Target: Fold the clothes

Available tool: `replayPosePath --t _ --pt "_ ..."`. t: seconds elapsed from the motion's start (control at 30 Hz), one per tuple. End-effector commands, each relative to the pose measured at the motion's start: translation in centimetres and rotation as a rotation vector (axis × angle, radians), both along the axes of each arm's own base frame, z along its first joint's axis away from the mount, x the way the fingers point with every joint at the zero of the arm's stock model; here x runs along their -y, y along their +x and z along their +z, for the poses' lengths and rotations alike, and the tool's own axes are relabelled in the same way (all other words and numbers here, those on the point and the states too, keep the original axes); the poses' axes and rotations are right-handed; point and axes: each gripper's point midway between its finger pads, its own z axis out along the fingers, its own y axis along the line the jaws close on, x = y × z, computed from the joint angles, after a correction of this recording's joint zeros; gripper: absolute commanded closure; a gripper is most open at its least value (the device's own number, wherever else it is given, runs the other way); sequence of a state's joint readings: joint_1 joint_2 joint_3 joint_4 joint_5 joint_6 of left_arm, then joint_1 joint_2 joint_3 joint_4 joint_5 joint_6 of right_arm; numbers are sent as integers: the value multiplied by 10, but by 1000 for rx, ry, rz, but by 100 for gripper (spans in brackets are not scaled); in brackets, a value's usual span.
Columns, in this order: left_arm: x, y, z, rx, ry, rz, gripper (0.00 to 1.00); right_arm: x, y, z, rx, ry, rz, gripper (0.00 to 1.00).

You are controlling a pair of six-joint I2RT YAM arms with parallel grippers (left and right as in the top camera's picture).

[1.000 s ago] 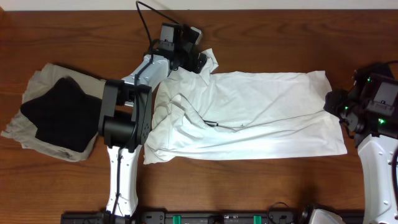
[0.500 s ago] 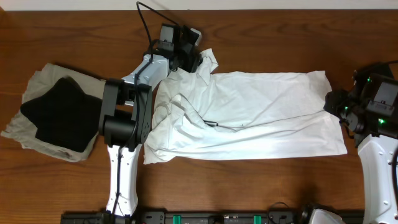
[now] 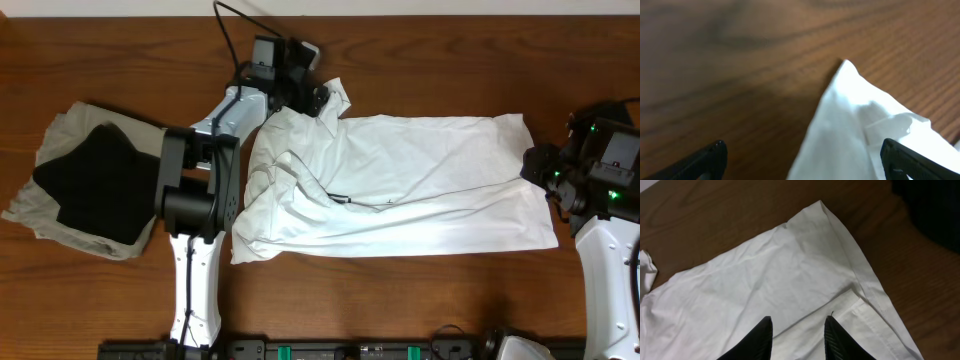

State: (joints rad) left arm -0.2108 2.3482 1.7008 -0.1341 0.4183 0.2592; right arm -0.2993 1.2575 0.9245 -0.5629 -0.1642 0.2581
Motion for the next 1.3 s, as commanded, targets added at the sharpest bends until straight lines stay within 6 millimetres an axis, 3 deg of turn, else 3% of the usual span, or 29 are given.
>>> replayPosePath --t 0.0,0.47,0.87,1.07,1.17,1.27 --pt "-13 11 30 61 0 35 1 3 0 0 -3 -10 1 67" --pt "-21 0 1 -29 42 62 14 3 0 0 -3 -10 1 67" --pt "7 -24 -31 -107 107 10 16 3 -1 -1 -6 -8 1 67" --pt "9 -40 -52 -183 128 -3 16 3 -1 -1 -6 -8 1 67" --pt "7 -43 -55 -201 134 -3 27 3 -1 -1 -6 -8 1 67" --pt "7 -46 -56 -211 136 -4 49 3 -1 -1 -6 -8 1 67"
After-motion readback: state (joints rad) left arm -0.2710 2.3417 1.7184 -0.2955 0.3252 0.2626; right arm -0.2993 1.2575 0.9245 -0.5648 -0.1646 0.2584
